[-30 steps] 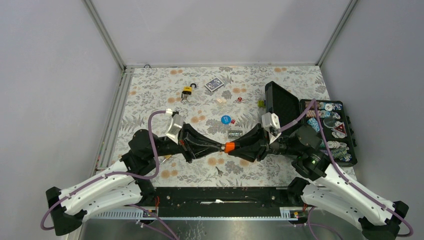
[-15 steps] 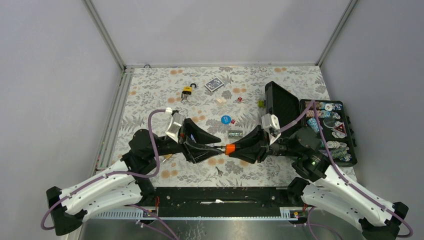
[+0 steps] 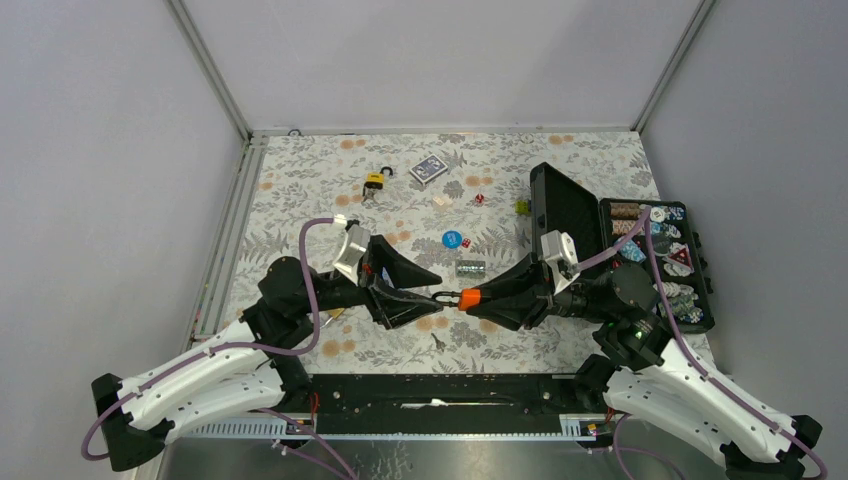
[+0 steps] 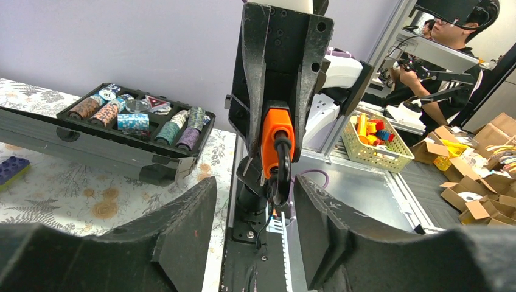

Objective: Lock with the key
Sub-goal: Lock the lock.

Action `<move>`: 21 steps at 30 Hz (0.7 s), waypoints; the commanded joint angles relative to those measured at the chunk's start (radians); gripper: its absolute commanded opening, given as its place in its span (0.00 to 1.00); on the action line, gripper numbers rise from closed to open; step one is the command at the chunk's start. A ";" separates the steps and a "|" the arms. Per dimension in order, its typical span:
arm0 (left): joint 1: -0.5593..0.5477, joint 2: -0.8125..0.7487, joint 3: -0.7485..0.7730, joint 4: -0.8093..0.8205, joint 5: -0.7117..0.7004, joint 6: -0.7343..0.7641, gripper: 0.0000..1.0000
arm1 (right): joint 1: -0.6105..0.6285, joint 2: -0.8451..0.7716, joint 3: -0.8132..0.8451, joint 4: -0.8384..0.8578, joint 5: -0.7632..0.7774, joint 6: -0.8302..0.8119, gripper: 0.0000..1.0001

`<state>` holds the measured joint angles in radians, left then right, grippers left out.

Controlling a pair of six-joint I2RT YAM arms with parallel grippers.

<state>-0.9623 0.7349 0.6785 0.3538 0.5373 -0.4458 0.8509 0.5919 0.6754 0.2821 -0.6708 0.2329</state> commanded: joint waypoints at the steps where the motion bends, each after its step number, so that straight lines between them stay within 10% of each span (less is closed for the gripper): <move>1: -0.001 0.002 0.044 0.032 -0.017 -0.002 0.51 | 0.004 -0.014 0.046 0.073 0.023 0.013 0.00; 21: -0.001 0.023 0.042 0.062 0.009 -0.011 0.31 | 0.003 0.008 0.061 0.002 0.069 0.015 0.00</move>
<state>-0.9623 0.7582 0.6792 0.3531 0.5415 -0.4500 0.8509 0.5949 0.6773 0.2497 -0.6220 0.2352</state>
